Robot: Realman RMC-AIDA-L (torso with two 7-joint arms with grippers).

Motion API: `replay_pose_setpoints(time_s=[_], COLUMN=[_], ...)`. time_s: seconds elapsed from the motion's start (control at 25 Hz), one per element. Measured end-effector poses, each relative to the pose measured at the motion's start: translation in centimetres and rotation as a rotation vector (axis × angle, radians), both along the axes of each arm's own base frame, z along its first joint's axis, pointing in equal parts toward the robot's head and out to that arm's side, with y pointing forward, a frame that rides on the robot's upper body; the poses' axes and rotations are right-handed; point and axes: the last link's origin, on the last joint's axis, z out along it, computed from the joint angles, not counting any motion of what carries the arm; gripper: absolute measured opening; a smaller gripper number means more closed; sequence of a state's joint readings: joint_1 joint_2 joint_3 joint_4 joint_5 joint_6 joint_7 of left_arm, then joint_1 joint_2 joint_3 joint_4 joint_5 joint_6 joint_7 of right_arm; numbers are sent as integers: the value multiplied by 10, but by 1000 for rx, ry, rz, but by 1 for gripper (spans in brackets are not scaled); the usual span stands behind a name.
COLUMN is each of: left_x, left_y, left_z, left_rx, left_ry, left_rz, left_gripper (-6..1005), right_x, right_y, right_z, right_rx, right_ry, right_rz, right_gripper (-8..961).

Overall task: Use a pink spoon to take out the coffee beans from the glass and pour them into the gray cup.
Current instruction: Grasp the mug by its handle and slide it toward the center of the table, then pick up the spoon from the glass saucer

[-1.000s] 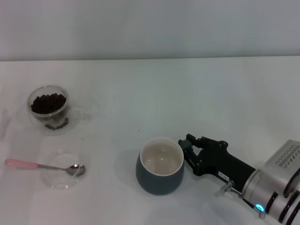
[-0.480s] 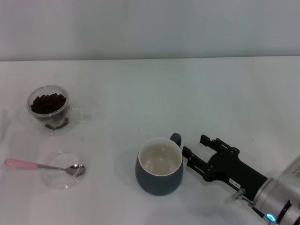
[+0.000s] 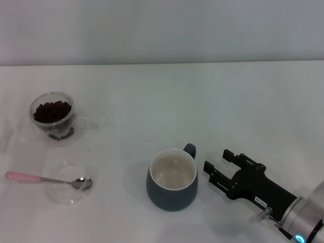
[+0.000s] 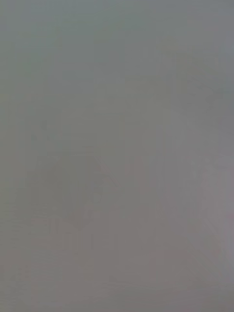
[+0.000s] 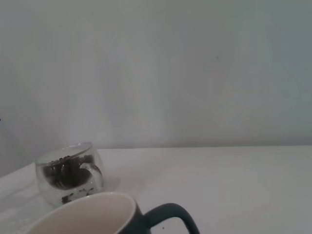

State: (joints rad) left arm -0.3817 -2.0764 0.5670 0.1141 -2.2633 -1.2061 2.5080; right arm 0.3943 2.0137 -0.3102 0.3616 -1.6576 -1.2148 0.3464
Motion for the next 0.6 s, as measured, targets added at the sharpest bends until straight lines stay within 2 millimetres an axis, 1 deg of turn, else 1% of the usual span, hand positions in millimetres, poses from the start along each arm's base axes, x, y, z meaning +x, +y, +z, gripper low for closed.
replay_pose_setpoints(time_s=[0.44, 0.6], left_x=[3, 4], left_y=[0, -1], left_z=[-3, -4], left_rx=[-14, -16], left_ry=[3, 0], left_rz=[-18, -19], left_gripper=[846, 844], right_x=[11, 17], right_y=[-9, -15], right_z=[5, 13], right_rx=[-48, -17], right_ry=[27, 36], right_rz=[-23, -23], right_gripper=[734, 745])
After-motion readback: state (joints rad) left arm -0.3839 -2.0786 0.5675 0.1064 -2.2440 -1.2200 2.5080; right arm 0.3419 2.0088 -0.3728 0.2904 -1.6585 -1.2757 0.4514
